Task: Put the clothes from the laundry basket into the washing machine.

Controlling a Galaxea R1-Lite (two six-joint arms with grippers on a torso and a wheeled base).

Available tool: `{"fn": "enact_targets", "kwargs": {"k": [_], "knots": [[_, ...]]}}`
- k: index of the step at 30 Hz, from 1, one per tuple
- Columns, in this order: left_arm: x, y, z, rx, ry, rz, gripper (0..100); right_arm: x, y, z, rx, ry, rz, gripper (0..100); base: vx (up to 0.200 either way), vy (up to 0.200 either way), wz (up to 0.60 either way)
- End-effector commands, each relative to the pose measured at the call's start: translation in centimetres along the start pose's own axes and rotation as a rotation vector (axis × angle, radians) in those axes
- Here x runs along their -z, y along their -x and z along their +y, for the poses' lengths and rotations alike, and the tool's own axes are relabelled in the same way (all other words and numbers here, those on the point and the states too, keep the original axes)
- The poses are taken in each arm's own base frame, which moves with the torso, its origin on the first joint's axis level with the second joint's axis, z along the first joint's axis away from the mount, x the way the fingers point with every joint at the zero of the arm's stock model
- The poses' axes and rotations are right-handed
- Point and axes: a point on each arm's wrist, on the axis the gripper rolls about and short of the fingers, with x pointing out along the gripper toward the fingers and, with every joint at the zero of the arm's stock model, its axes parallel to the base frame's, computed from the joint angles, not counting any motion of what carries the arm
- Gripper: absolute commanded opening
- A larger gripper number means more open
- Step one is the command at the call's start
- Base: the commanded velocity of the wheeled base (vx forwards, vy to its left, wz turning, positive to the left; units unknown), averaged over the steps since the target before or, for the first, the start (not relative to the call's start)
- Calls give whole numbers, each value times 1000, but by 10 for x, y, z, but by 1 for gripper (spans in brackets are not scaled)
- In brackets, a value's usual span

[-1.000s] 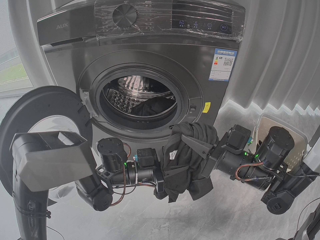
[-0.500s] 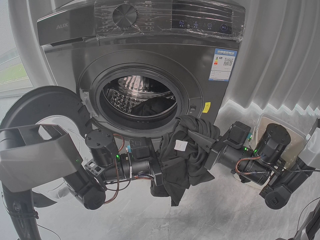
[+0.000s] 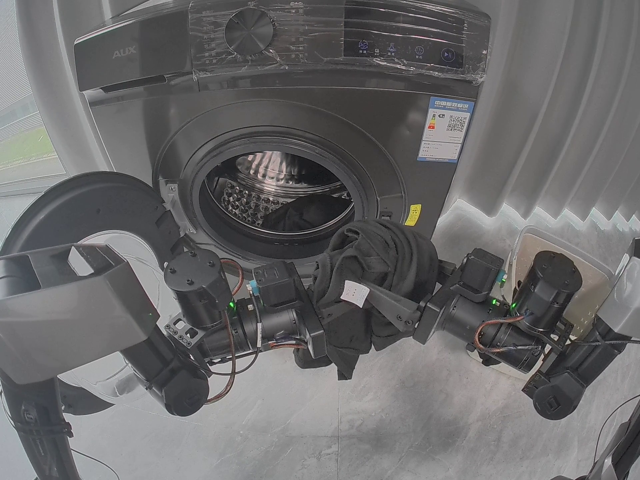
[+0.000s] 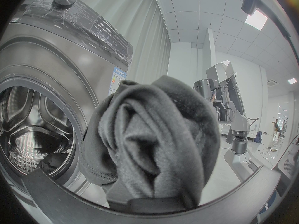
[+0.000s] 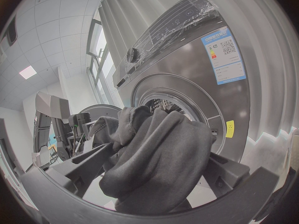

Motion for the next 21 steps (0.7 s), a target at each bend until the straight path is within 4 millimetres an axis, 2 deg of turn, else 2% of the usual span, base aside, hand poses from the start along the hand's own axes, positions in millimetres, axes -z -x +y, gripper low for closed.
{"fn": "enact_targets", "kwargs": {"k": [1, 6, 12, 15, 21], "knots": [[2, 2, 1, -6, 5, 9, 0, -7, 6, -3, 13, 7, -17, 100, 0, 0, 0], [6, 6, 7, -52, 6, 21, 0, -16, 17, -9, 43, 19, -38, 100, 0, 0, 0], [8, 11, 12, -89, 7, 31, 0, -27, 33, -7, 41, 31, -58, 100, 0, 0, 0], [8, 11, 14, -168, 7, 34, 0, -32, 43, -2, 19, 43, -62, 100, 0, 0, 0], [9, 9, 9, -190, 18, 41, 0, -39, 38, 3, -6, 47, -94, 100, 0, 0, 0]]}}
